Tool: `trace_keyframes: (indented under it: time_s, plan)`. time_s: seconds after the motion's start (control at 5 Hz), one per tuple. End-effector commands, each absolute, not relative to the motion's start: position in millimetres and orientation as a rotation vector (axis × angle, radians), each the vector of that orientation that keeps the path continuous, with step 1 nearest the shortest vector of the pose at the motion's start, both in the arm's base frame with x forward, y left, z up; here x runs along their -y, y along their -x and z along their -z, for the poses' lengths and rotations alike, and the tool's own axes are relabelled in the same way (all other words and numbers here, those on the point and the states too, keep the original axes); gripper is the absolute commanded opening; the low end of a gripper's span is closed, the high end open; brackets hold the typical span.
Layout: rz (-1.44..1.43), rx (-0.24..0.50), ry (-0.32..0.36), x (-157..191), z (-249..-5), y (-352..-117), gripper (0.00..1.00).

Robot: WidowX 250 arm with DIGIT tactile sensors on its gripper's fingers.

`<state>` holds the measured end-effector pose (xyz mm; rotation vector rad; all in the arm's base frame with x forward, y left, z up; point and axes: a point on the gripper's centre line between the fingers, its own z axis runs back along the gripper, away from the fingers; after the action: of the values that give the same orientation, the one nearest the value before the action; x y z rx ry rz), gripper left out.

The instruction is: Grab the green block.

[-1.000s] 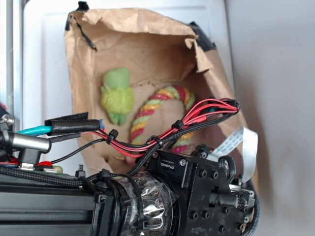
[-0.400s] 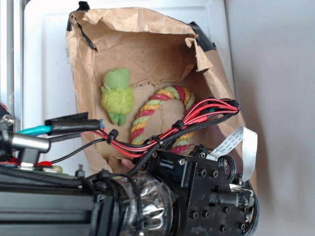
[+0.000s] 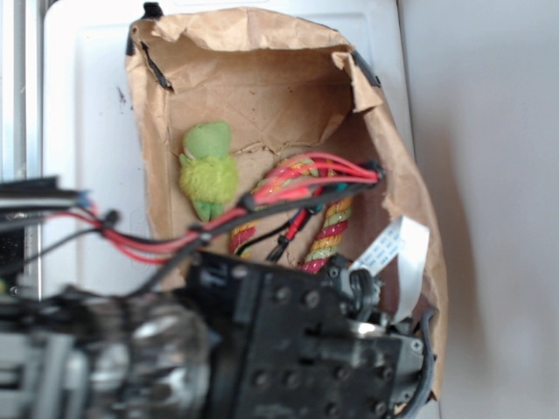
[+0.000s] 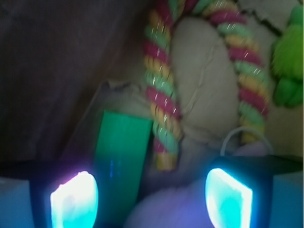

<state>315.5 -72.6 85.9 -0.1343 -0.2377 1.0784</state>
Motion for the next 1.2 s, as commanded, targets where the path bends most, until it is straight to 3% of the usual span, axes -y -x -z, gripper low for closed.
trace_keyframes:
  time_s: [0.0,0.6,0.8,1.0]
  plan:
    - [-1.094,0.296,0.163,63,-102,-331,1.00]
    - [-1.094,0.296,0.163,63,-102,-331,1.00]
    - [-1.079,0.291,0.156,58,-84,-346,1.00]
    - [-1.049,0.285,0.153,63,-71,-344,1.00]
